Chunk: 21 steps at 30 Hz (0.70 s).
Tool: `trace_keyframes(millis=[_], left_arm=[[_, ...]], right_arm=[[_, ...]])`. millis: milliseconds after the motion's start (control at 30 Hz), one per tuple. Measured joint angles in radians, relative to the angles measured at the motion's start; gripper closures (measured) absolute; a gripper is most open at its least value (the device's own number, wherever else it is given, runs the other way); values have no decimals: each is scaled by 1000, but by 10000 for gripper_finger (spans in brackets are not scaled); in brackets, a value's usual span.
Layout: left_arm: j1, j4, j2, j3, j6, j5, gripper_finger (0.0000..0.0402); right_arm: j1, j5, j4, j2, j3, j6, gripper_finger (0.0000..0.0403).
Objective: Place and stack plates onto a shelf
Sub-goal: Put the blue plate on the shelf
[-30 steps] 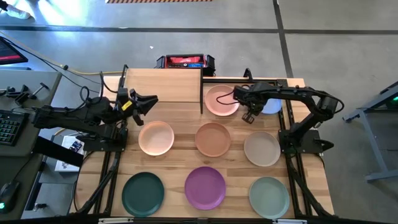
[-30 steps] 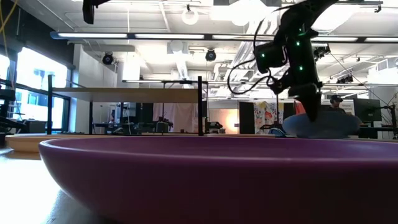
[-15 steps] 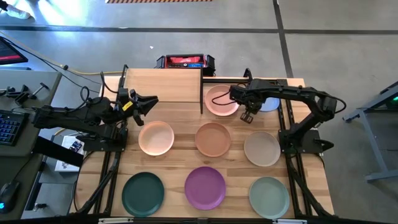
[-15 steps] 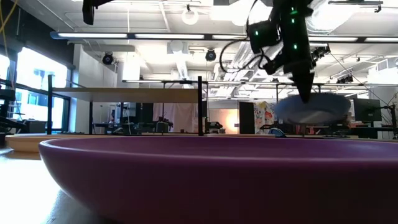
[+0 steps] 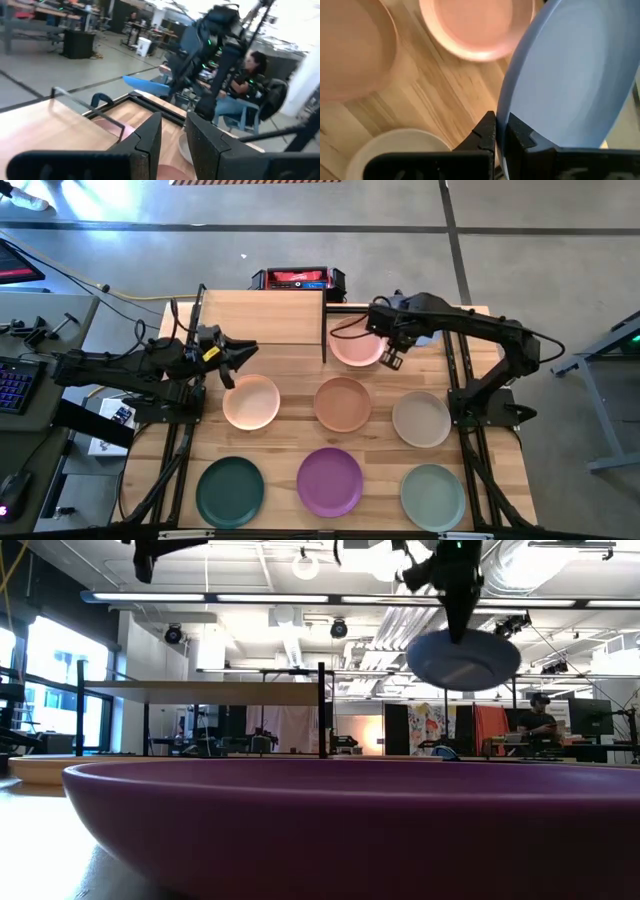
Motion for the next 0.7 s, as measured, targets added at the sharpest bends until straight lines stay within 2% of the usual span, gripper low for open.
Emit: trace_keyframes(millis=[167, 433, 700], left_arm=[[0, -2, 7, 0, 70, 53, 323], [0, 1, 24, 0, 180, 63, 323], [0, -4, 32, 0, 155, 63, 323]], right_arm=[[19, 13, -47, 0, 119, 17, 403], [37, 25, -72, 0, 265, -16, 403], [37, 25, -72, -1, 314, -17, 403]])
